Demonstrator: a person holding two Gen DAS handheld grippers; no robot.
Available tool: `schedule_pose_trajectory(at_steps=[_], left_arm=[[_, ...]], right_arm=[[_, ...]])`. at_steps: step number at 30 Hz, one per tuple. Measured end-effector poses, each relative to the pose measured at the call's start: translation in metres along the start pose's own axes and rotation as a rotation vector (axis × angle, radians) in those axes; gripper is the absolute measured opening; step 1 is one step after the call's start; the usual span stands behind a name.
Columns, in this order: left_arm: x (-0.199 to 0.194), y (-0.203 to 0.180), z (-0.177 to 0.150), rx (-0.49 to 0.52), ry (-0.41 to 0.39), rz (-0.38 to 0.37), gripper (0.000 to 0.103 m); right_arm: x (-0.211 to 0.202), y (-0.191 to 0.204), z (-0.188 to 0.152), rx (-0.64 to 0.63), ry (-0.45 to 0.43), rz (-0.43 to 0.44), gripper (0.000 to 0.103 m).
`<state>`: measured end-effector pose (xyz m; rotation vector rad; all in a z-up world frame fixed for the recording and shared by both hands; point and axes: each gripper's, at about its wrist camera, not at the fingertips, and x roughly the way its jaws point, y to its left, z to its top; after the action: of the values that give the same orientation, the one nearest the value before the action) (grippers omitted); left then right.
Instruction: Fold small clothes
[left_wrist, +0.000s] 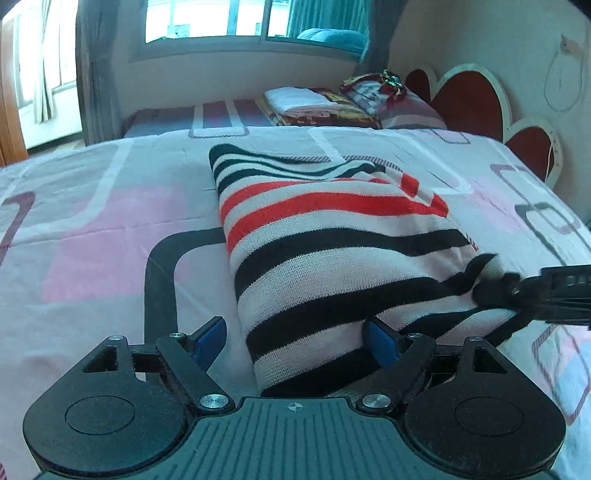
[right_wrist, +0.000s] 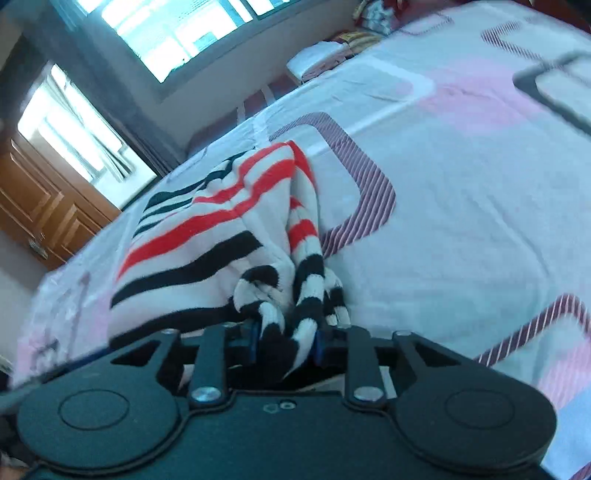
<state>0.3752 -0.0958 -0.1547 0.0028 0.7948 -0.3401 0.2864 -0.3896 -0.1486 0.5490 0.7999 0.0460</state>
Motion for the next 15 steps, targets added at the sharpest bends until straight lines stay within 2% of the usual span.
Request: schedule_pose_trajectory(at_steps=[5, 7, 8, 9, 12, 13, 14, 15], left_arm=[[0.005, 0.0, 0.001, 0.02, 0.013, -0.006, 0.081], [0.008, 0.001, -0.002, 0.014, 0.021, -0.021, 0.081], [0.007, 0.001, -0.002, 0.011, 0.027, -0.025, 0.082], [0.005, 0.001, -0.003, 0.014, 0.029, -0.027, 0.082], [0.001, -0.003, -0.009, 0.092, 0.017, -0.017, 0.082], [0.001, -0.003, -0.012, 0.11, 0.018, -0.017, 0.082], [0.001, -0.003, -0.013, 0.111, 0.022, -0.018, 0.082], [0.0, -0.001, -0.012, 0.101, 0.026, -0.02, 0.082]], right_arm=[[-0.021, 0.016, 0.004, -0.09, -0.016, 0.006, 0.043], [-0.019, 0.011, 0.002, -0.068, -0.005, 0.005, 0.039], [-0.018, 0.009, -0.001, -0.069, -0.011, -0.004, 0.029], [-0.016, 0.006, -0.003, -0.067, -0.016, -0.025, 0.024], [-0.02, -0.012, -0.006, 0.052, -0.025, 0.034, 0.022], [-0.024, -0.011, -0.006, 0.041, -0.03, 0.028, 0.023], [-0.025, -0.01, -0.007, 0.02, -0.032, -0.002, 0.038], [-0.028, -0.009, -0.008, -0.004, -0.043, -0.049, 0.042]])
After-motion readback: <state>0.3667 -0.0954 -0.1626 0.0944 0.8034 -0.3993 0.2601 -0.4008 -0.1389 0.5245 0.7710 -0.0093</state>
